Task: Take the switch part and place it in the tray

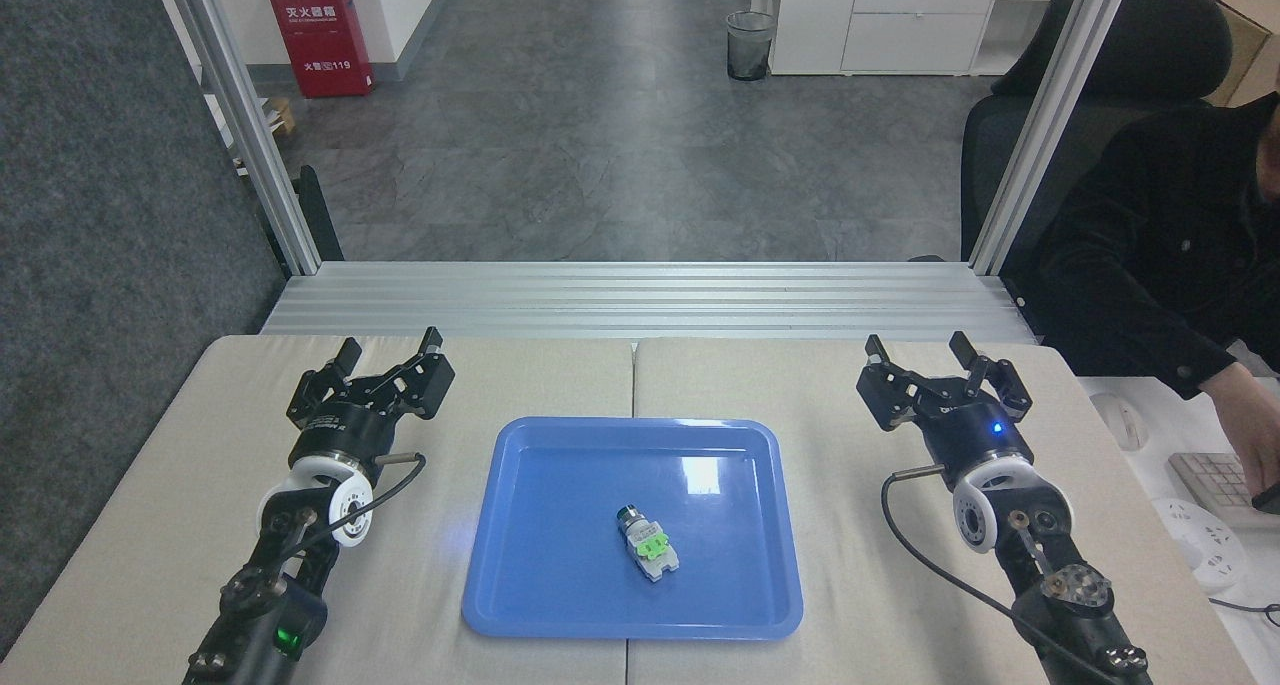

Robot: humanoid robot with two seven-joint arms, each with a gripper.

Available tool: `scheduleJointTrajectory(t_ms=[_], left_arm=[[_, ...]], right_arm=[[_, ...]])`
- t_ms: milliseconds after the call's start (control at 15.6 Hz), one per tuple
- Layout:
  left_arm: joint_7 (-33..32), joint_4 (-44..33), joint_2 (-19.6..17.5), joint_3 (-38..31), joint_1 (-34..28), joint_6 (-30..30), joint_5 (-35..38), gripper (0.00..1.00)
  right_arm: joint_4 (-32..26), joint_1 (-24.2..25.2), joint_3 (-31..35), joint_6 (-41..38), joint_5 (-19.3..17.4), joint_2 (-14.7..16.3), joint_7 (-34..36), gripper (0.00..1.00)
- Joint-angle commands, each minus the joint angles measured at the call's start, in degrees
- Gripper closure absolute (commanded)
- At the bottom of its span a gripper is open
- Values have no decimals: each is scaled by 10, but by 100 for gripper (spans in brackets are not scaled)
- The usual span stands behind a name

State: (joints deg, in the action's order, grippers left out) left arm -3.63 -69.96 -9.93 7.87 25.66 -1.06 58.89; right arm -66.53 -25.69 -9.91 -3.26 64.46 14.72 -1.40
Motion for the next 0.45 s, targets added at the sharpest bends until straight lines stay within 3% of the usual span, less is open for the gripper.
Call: scheduleJointTrajectory(t_ms=[0, 384], left_arm=[[0, 0, 0, 0, 0, 0, 0, 0], [0, 0, 0, 0, 0, 0, 0, 0]], right_arm=[[1, 2, 30, 15, -3, 39, -7, 0], [-2, 3, 30, 16, -6, 38, -18, 0]])
